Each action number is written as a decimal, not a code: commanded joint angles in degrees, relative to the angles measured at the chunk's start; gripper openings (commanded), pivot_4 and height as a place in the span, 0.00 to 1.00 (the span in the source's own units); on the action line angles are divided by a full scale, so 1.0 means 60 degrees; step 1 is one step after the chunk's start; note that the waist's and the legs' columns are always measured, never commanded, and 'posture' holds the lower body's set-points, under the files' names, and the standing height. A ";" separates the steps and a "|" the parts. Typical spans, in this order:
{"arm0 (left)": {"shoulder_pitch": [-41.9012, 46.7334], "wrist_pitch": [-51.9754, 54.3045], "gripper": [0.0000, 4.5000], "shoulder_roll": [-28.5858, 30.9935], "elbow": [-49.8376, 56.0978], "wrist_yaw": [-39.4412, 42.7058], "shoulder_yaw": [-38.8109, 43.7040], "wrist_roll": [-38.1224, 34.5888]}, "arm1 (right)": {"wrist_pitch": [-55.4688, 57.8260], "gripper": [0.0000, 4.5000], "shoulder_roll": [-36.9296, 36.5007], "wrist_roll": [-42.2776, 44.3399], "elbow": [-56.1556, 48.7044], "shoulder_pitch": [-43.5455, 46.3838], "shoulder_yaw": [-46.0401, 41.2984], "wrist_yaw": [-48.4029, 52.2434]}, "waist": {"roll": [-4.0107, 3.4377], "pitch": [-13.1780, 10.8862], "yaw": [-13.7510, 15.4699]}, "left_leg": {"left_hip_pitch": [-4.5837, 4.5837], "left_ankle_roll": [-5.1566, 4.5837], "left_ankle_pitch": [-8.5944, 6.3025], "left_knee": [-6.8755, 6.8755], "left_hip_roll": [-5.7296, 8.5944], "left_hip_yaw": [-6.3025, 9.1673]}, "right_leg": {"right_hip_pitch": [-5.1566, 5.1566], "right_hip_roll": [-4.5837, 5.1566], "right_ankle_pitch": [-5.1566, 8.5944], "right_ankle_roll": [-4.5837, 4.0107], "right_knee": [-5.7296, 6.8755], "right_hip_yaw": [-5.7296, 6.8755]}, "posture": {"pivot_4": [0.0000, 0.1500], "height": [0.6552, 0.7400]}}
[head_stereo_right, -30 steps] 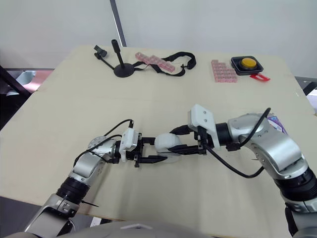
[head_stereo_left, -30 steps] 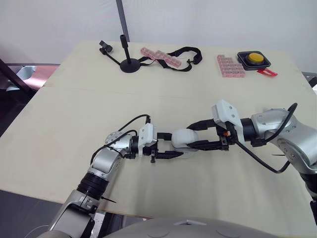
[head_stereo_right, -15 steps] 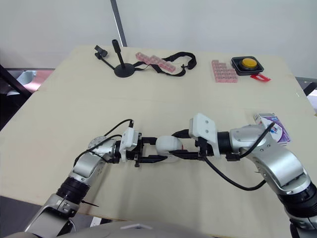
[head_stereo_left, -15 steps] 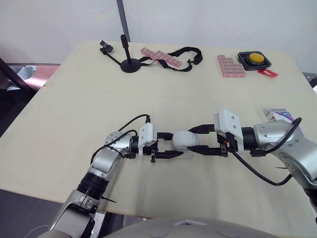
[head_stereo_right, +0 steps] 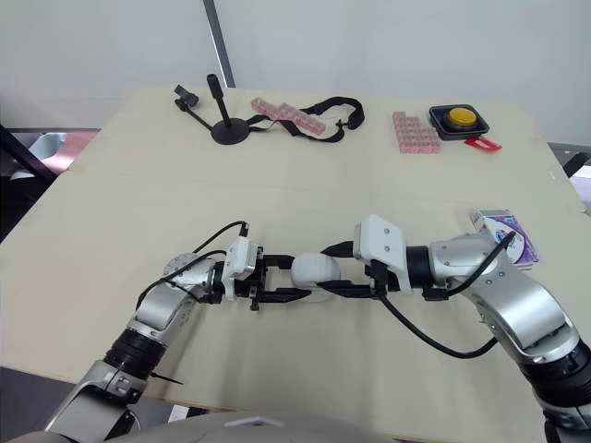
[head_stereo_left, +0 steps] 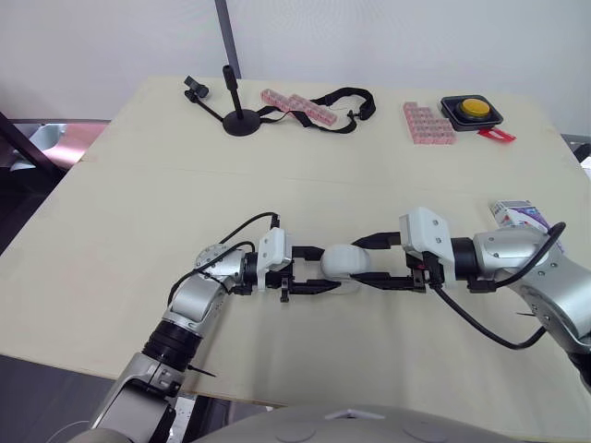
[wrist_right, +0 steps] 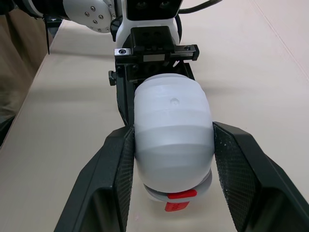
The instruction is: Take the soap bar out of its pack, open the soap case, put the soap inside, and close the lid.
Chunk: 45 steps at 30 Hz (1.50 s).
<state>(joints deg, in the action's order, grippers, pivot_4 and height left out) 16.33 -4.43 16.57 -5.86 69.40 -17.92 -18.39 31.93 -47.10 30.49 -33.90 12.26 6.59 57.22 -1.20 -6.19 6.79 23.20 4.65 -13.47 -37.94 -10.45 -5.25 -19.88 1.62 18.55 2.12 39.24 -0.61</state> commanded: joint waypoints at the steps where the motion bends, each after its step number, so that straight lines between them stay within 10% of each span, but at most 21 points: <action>1: 0.0034 -0.0024 0.42 0.0086 0.0185 -0.0046 0.0194 -0.0088 | -0.0138 0.43 -0.0060 -0.0123 0.0000 0.0025 0.0015 0.0101 | 0.0000 0.0000 -0.0003 | -0.0002 0.0000 0.0000 0.0000 0.0000 0.0000 | 0.0000 0.0001 0.0000 0.0000 -0.0003 -0.0002 | 1.00 0.93; 42: -0.0106 -0.0064 0.42 0.0088 0.0344 -0.0083 0.0040 -0.0051 | -0.0410 0.43 0.0059 -0.0392 0.0925 0.0576 0.0426 0.0587 | 0.0000 0.0000 -0.0113 | -0.0036 0.0004 0.0007 0.0000 0.0001 -0.0001 | 0.0019 0.0007 0.0000 -0.0001 -0.0005 -0.0007 | 1.00 0.93; 45: -0.0099 -0.0045 0.42 0.0094 0.0346 -0.0083 0.0048 -0.0059 | -0.0303 0.71 0.0073 -0.0317 0.0902 0.0607 0.0394 0.0573 | 0.0001 0.0000 -0.0110 | -0.0036 0.0004 0.0007 0.0000 0.0001 -0.0001 | 0.0020 0.0007 0.0000 -0.0001 -0.0005 -0.0007 | 1.00 0.93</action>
<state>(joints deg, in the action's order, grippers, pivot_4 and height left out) 16.03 -4.34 16.87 -5.65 68.78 -17.92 -18.40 29.97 -46.33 28.50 -28.25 15.64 9.77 60.59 -1.19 -6.19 6.13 23.00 4.67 -13.43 -37.94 -10.44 -5.26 -19.77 1.66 18.55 2.12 39.20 -0.64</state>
